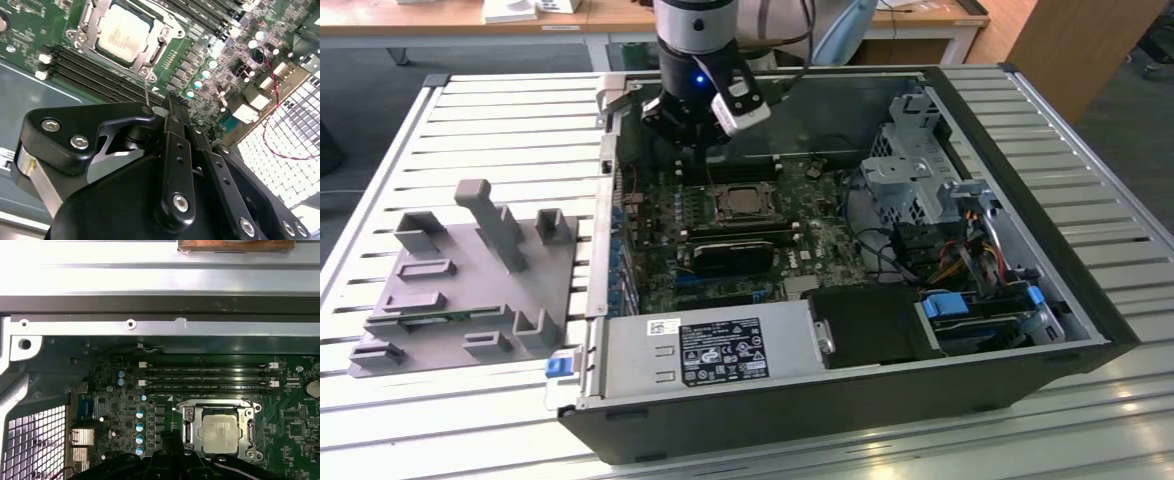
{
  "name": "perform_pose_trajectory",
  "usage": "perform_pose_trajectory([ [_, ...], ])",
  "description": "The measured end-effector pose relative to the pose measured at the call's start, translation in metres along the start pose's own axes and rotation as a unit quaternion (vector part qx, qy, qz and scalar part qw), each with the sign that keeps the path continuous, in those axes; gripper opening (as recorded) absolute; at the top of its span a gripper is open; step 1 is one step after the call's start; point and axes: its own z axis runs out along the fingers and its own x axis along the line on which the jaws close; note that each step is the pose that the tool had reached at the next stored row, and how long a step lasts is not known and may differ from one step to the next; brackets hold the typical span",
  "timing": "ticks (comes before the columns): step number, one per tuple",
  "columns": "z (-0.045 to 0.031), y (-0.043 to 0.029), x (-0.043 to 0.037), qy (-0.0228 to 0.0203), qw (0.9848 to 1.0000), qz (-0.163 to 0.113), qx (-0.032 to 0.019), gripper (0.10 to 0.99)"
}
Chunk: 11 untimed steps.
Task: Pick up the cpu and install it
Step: 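Install the first cpu locking lever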
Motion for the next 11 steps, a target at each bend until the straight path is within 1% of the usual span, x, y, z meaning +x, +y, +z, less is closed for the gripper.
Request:
perform_pose_trajectory([
  [4,0.0022,0.0009,0.0050,0.0000,1.0000,0.000,0.0001,0.106],
  [11,0.0064,0.0126,0.0080,-0.0001,1.0000,0.000,0.0000,0.106],
])
